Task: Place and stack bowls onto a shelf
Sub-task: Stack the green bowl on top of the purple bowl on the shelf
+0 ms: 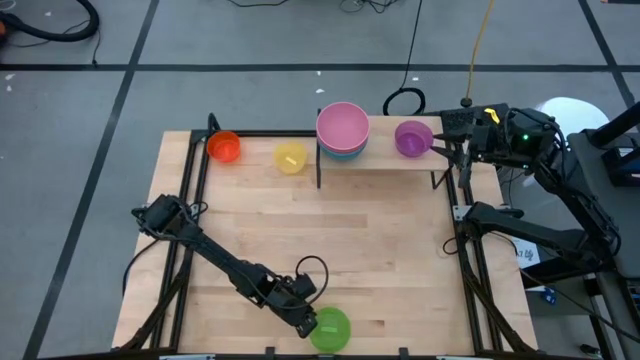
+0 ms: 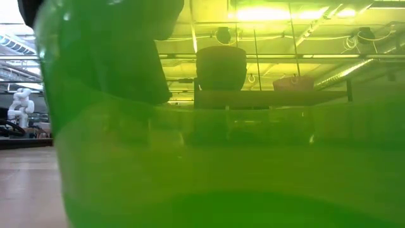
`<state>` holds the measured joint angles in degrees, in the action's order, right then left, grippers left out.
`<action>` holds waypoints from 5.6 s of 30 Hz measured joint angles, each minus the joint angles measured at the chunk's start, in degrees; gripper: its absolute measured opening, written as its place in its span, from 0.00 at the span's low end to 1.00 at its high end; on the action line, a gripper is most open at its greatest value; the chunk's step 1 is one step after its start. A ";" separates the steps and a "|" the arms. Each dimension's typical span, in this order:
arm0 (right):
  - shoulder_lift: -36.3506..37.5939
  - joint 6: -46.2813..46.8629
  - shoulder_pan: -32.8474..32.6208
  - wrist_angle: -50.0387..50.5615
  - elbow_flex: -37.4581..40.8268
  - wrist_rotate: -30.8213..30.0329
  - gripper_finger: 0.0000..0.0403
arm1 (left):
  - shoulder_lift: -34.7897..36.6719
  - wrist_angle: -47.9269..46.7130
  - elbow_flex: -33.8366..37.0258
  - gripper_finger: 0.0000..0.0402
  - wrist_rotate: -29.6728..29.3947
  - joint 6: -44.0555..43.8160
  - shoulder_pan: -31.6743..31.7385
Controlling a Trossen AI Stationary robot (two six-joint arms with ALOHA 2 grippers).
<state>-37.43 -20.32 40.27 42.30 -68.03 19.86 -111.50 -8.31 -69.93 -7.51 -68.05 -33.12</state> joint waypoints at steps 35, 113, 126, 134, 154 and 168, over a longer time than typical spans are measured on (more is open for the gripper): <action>0.00 -0.08 0.00 -0.02 0.00 0.00 0.29 | -1.44 0.86 -0.02 0.22 3.26 -2.10 0.96; 3.07 3.22 0.01 -6.36 0.00 -12.33 0.29 | 5.86 -32.83 -50.29 0.01 5.67 62.17 52.48; -3.92 4.85 -0.18 -17.81 3.16 -1.50 0.29 | 2.57 -21.53 -48.65 0.01 -17.92 66.86 49.19; -6.43 8.30 -2.69 -34.87 10.94 -2.00 0.29 | -1.25 -14.47 -48.68 0.01 -23.09 69.86 47.90; -10.72 11.74 -8.47 -53.74 18.49 -12.88 0.29 | -1.29 -5.42 -48.68 0.01 -31.65 75.43 46.90; -16.10 7.87 -12.13 -60.29 18.47 -29.07 0.29 | -1.29 -5.16 -48.68 0.01 -32.81 75.32 45.92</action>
<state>-53.53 -12.45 28.14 -17.98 -49.56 -9.21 -112.79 -13.47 -118.61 -40.32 7.27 12.80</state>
